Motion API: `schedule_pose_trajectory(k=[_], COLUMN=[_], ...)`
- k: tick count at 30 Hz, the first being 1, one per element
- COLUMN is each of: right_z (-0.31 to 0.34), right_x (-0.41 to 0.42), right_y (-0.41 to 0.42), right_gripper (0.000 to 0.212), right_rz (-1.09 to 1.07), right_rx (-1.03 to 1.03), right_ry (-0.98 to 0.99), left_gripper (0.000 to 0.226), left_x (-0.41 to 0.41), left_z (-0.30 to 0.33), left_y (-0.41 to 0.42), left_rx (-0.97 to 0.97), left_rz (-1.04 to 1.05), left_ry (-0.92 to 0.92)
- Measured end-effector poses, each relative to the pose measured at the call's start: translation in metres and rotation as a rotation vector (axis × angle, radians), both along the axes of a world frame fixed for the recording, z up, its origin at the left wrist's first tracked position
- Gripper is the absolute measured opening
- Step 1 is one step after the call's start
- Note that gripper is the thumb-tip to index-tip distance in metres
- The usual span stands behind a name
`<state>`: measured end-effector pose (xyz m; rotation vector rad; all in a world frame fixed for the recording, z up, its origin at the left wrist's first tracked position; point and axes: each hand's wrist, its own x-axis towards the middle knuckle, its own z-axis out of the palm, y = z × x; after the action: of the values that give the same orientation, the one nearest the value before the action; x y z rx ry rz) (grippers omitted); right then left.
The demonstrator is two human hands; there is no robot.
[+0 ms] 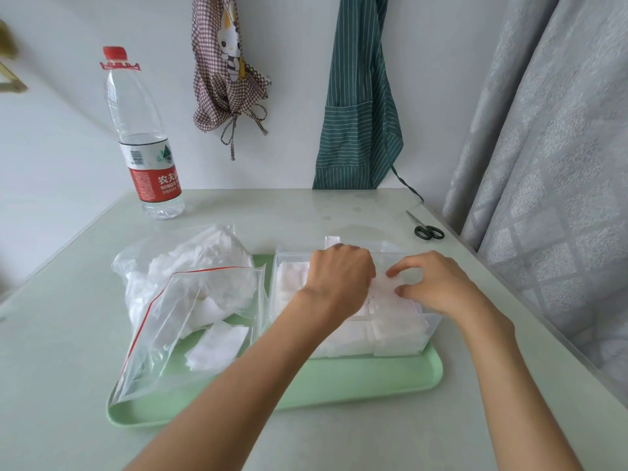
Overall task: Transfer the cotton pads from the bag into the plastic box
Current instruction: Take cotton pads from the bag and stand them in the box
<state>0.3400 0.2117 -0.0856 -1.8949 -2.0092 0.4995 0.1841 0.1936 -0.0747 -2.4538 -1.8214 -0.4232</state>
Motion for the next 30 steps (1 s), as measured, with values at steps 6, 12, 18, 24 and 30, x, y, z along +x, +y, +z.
schedule_pose_trajectory(k=[6, 12, 18, 24, 30], right_z=[0.045, 0.032, 0.005, -0.008, -0.009], right_x=[-0.037, -0.129, -0.171, -0.185, -0.199], right_y=[-0.044, -0.086, -0.093, -0.086, -0.079], right_gripper=[0.021, 0.01, 0.019, 0.02, 0.034], right_rz=[0.082, 0.382, 0.54, 0.577, 0.583], right_rx=[0.367, 0.359, 0.35, 0.363, 0.316], right_ry=[0.122, 0.196, 0.001, -0.417, -0.75], left_gripper=[0.02, 0.028, 0.071, 0.115, 0.127], left_x=[-0.099, -0.208, -0.206, -0.17, -0.185], left_z=[0.023, 0.0, -0.032, -0.04, -0.05], left_y=[-0.071, -0.108, -0.112, -0.111, -0.118], left_rx=[0.27, -0.117, -0.266, -0.152, -0.168], left_rz=[0.175, 0.248, 0.292, 0.404, 0.295], left_ry=[-0.336, -0.299, -0.154, -0.066, -0.203])
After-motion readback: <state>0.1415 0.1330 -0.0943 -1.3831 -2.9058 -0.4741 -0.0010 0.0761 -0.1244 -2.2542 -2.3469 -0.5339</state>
